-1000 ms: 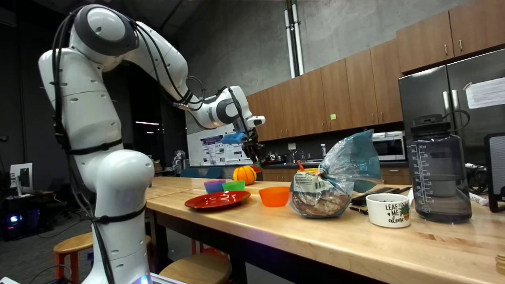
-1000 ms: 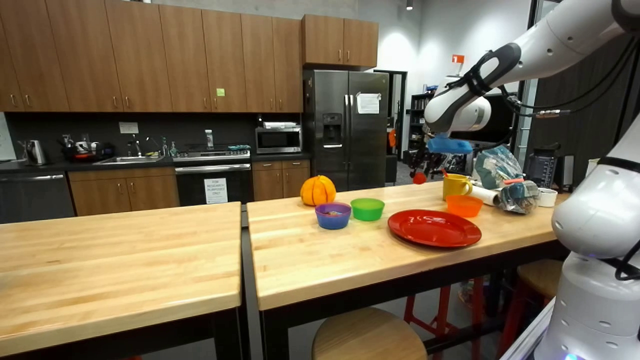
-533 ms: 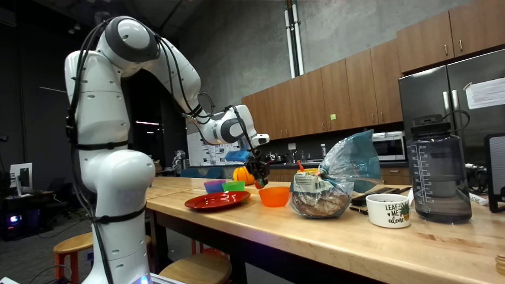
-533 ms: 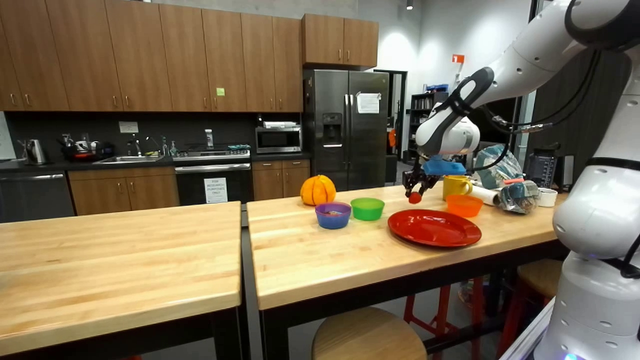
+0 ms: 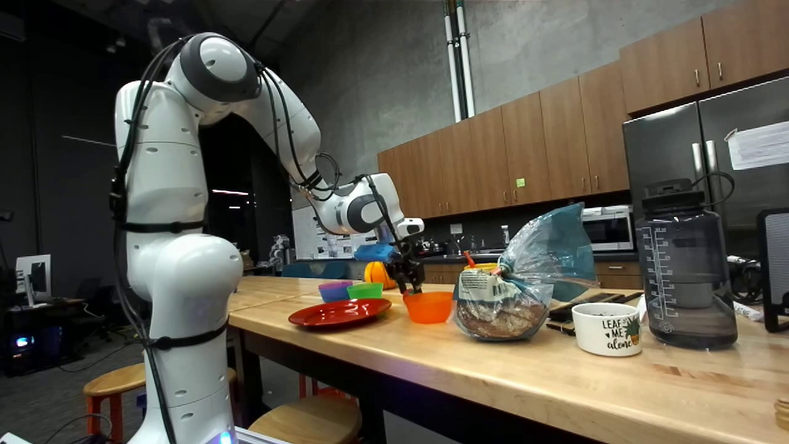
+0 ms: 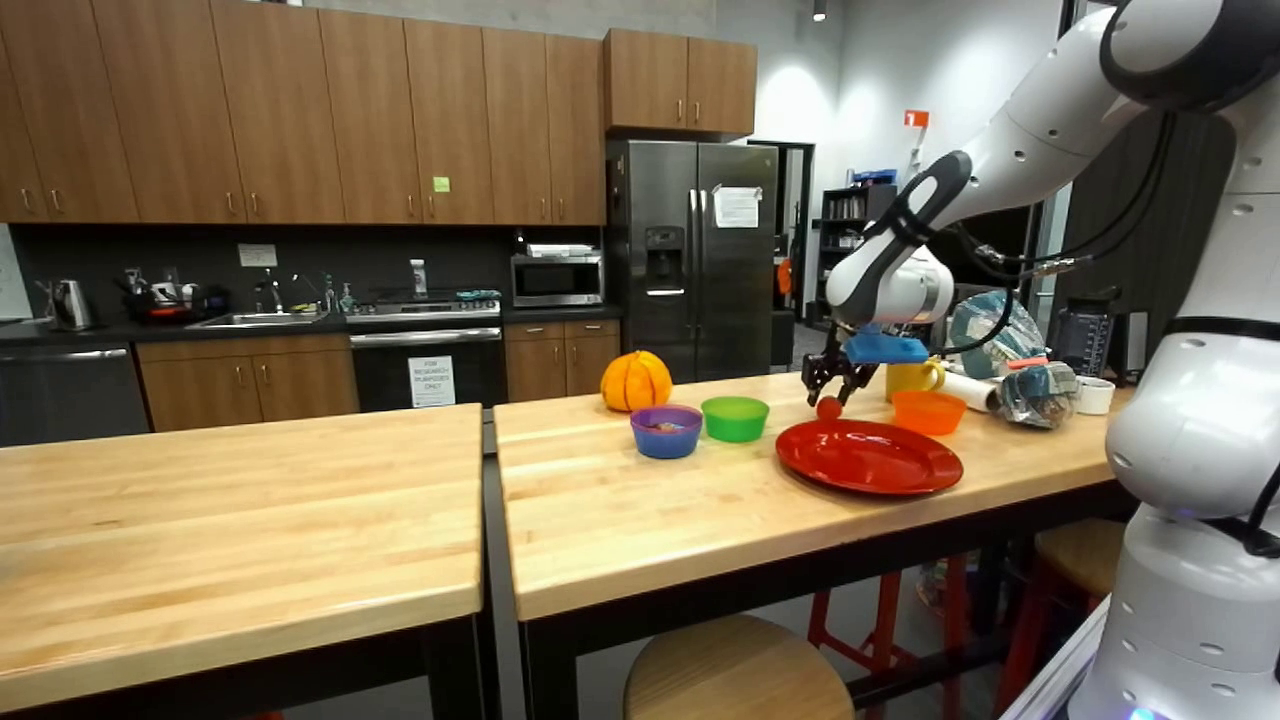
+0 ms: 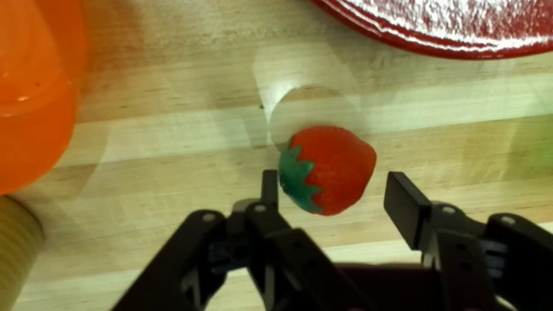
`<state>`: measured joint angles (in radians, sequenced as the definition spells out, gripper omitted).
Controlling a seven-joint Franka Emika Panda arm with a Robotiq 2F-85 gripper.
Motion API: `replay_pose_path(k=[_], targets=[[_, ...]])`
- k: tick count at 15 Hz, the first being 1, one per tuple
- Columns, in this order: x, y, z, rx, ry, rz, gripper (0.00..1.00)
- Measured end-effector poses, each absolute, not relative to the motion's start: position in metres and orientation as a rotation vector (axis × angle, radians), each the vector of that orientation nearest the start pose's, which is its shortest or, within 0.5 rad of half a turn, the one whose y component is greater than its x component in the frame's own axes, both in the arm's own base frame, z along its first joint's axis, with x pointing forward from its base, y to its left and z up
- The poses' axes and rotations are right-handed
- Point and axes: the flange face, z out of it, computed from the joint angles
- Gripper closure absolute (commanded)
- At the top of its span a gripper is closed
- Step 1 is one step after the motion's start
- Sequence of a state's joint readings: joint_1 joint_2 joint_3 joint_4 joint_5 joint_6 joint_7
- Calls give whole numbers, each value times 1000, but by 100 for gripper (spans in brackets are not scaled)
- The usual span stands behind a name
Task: Remove the strawberry from the orange bowl
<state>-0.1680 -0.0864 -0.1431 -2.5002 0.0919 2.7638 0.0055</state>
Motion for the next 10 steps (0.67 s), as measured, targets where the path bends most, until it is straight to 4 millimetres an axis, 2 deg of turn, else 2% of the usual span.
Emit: replay_pose_path(k=[2, 5, 10], targets=[[465, -155, 357, -3024, 604, -557, 0], [460, -154, 371, -3025, 563, -546, 0], [440, -142, 400, -3014, 464, -469, 0]])
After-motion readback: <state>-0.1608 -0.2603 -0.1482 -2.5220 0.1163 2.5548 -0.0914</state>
